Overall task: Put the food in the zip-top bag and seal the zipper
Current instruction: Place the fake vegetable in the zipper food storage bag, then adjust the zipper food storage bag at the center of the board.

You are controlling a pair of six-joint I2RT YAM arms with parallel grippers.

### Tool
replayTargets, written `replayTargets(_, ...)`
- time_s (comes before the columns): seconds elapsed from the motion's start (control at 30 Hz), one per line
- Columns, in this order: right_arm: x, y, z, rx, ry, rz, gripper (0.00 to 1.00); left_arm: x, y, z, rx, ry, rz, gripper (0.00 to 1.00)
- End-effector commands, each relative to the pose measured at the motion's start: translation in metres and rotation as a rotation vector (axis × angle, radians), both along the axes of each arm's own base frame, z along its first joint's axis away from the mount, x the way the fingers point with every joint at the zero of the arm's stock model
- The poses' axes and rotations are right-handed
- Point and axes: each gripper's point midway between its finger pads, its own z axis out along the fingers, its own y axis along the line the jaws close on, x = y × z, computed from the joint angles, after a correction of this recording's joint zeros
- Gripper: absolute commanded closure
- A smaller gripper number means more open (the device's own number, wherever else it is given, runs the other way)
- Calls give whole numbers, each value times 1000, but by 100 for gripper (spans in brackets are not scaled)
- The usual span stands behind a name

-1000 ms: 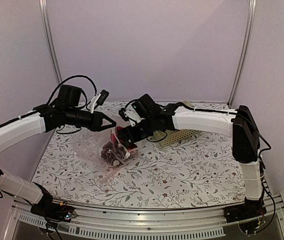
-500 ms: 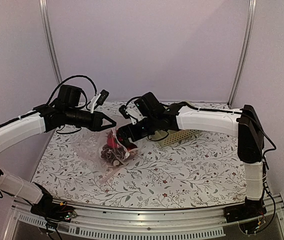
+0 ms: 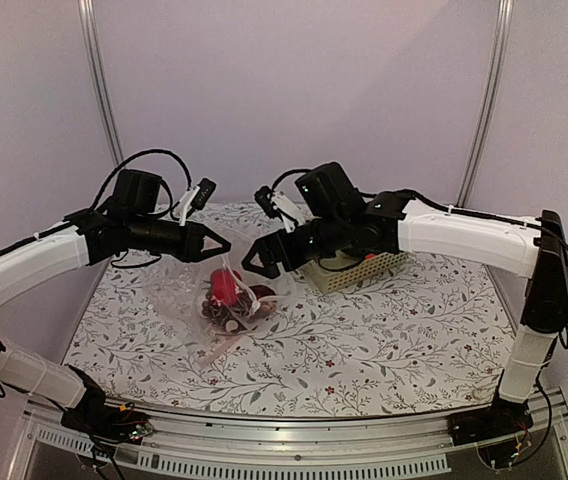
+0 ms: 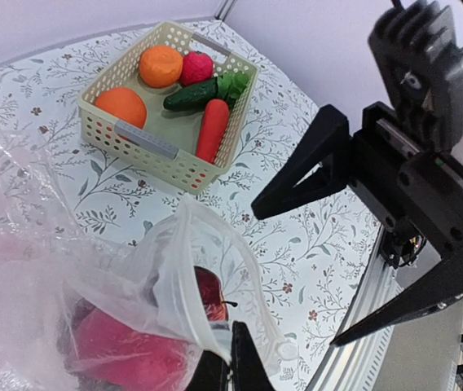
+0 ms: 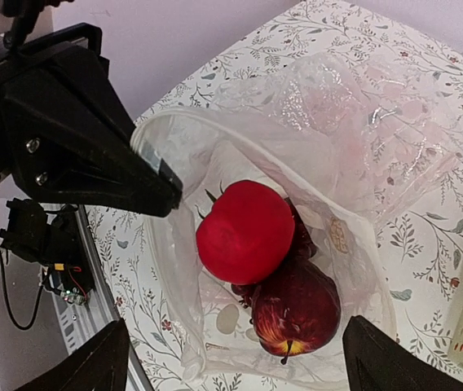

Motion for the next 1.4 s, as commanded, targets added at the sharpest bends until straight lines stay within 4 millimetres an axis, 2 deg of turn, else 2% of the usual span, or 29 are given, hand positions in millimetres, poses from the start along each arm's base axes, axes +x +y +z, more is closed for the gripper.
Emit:
replayTargets(0.0,4,-27,10,-72,-75,-77,11,-2,2,7,-15,-20,1,100)
replayTargets(0.07,11,-35,3,-109,-85,-114,13,-3,1,6,-20,-13,-4,100)
replayTargets(0.17,21,-42,-8,-128,-62,-144,22,-3,0,6,-22,-7,-8,100)
replayTargets(0.57,64,-41,-46,-164,-10,-197,33,-4,-1,5,-24,-7,-13,100)
replayTargets(0.73,68,-34,-62,-169,21,-168,36,-3,-1,4,-20,-6,-12,100)
replayTargets(0.87,65,-26,-74,-159,65,-128,42,-3,-1,3,-16,-4,-11,100)
replayTargets(1.0,57,-16,-73,-119,95,-67,52,-2,-1,1,-13,-1,-10,100)
replayTargets(1.07,54,-14,-70,-105,101,-47,63,-2,-1,1,-13,2,-12,100)
replayTargets(1.13,51,-13,-66,-100,104,-34,81,-2,-1,0,-10,3,-11,100)
replayTargets(1.2,49,-14,-51,-76,106,-32,99,-1,0,0,-7,-1,-8,100)
replayTargets(1.27,39,-13,-22,-29,120,-10,100,-1,1,1,6,-7,-5,100)
replayTargets(1.37,14,-12,57,135,65,55,100,-2,5,10,12,-37,-5,100)
